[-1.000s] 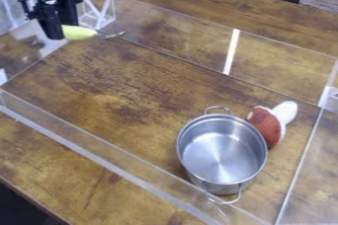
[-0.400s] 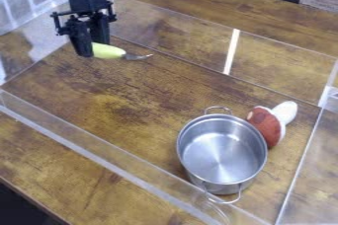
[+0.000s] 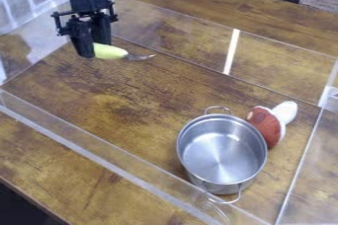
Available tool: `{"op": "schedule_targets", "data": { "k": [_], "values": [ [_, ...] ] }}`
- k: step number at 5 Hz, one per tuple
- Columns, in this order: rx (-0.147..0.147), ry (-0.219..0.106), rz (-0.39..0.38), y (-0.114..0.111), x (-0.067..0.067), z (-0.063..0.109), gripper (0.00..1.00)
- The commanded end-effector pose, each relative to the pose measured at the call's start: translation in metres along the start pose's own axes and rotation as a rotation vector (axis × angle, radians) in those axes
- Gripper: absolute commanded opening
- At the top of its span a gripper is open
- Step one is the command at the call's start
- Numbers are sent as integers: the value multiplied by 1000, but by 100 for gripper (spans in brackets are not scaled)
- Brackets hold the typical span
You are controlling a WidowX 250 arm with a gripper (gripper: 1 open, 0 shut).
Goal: Move the green spoon to the left
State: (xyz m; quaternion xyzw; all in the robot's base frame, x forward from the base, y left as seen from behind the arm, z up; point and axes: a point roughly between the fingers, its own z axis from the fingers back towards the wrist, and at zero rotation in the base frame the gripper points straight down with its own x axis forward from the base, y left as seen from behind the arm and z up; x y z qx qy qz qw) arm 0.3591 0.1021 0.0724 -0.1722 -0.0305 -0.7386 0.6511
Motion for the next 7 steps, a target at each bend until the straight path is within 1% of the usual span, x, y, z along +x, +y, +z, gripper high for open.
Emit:
{"op": "schedule_targets", "data": {
  "k": [1,2,3,4,6,7],
  "values": [
    [127,57,6,-6,2,58,0],
    [138,46,32,-7,-3,55,0],
    [146,32,65,-7,-5,52,0],
    [163,10,124,-9,-7,50,0],
    [176,-12,174,-12,3,69,0],
    [178,-24,182,-22,0,67,100]
  ]
}}
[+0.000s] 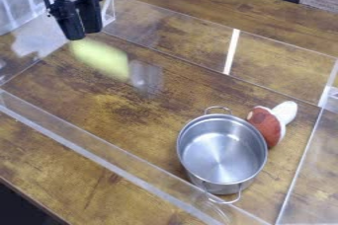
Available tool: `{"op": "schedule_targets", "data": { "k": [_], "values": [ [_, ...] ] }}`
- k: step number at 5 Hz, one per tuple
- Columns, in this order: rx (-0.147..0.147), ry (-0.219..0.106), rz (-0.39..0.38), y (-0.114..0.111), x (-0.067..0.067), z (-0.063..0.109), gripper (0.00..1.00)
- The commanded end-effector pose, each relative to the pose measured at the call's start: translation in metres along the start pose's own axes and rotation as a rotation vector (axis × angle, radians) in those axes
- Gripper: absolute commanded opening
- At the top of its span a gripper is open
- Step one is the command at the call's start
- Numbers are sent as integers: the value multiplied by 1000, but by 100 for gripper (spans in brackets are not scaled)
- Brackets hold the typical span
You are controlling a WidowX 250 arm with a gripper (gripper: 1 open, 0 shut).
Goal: Move the green spoon to the left
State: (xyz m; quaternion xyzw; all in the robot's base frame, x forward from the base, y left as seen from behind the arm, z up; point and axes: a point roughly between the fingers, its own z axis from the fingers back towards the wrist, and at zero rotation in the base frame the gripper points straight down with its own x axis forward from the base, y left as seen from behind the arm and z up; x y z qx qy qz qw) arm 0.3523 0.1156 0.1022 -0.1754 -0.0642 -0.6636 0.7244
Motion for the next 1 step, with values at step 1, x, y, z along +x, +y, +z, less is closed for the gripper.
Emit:
{"op": "schedule_targets", "data": {
  "k": [1],
  "values": [
    [117,30,3,-13,1,37,0]
  ]
}}
